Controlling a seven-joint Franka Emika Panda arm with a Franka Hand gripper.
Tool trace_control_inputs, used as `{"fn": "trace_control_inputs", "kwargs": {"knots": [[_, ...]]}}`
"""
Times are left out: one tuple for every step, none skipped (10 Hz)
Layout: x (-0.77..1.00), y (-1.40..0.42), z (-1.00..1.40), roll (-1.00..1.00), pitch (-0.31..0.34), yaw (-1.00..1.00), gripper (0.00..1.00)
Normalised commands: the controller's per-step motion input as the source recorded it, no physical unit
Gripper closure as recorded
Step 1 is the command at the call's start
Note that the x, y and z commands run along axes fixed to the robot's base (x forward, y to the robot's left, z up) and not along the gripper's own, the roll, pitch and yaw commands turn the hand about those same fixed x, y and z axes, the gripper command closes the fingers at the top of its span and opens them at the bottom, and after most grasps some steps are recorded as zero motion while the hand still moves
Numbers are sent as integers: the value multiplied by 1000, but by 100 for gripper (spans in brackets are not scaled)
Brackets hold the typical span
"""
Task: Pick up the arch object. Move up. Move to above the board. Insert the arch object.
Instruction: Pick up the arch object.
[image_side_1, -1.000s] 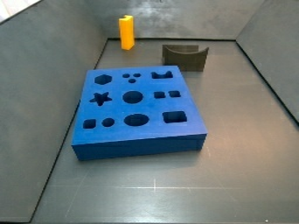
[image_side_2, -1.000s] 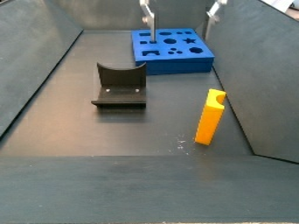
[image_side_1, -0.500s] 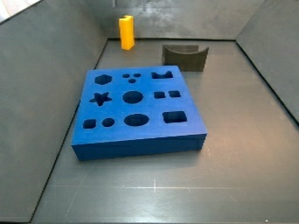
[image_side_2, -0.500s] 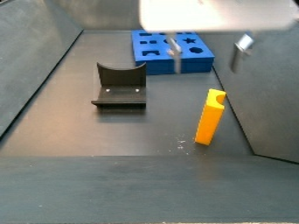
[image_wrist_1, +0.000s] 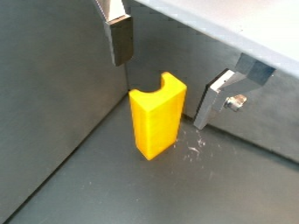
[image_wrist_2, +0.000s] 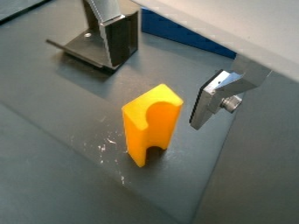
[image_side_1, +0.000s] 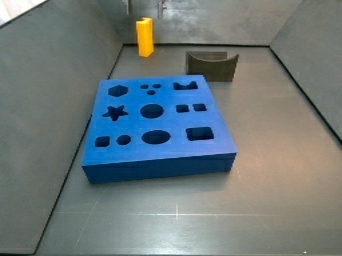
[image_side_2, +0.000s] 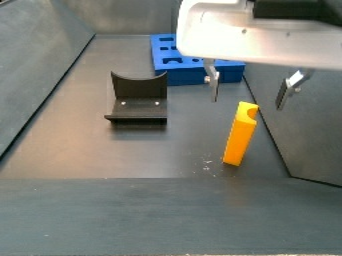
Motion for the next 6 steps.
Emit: {"fn": "trace_control_inputs", "kwargs": {"knots": [[74,251,-489,-259,-164,-509,0],[17,286,-546,-239,-149,-486,0],[0,257,-560,-259,-164,-329,0],[-71,46,-657,-204,-189,-166,0],[0,-60,-891,-57,-163,-109,0],[183,-366,-1000,26,-36,-111,0]]}}
